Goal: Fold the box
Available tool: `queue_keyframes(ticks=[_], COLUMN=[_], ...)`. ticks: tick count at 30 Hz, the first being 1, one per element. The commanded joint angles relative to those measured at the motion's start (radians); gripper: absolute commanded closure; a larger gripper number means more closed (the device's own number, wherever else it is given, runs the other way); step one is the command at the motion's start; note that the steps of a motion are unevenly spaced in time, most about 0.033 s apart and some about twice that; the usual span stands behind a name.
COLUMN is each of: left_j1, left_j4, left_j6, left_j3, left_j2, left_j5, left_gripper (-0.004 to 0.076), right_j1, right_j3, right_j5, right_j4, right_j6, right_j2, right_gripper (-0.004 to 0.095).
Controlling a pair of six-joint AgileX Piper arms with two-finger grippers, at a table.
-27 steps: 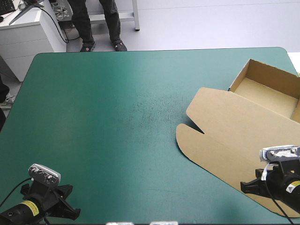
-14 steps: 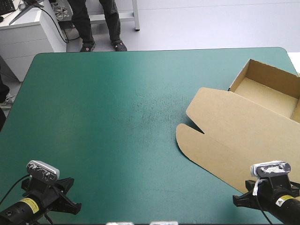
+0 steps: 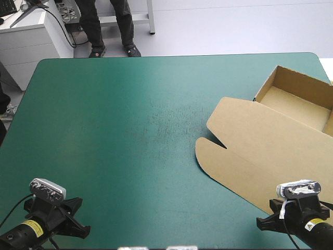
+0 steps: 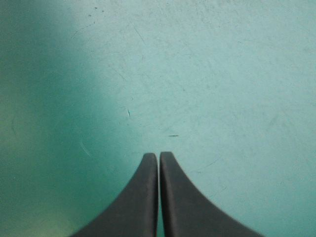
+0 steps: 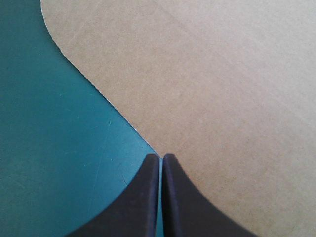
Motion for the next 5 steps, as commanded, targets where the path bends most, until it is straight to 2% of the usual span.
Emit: queue_keyframes(ticks=[1, 5], left_j1=[-0.005, -0.005], left_j4=[-0.014, -0.014], left_j6=[0.000, 0.000], left_j3=[-0.029, -0.029], left_j2=[0.010, 0.010], left_j5=[-0.054, -0.054], left_gripper=[0.0732, 0.0732], right_j1=[-0.001, -0.001], right_j3=[-0.026, -0.026], right_j5=[-0.051, -0.051], right_j4=[0.022, 0.022], right_j6=[-0.010, -0.010], right_j2=[0.007, 0.007], right_gripper=[0.0909, 0.0908])
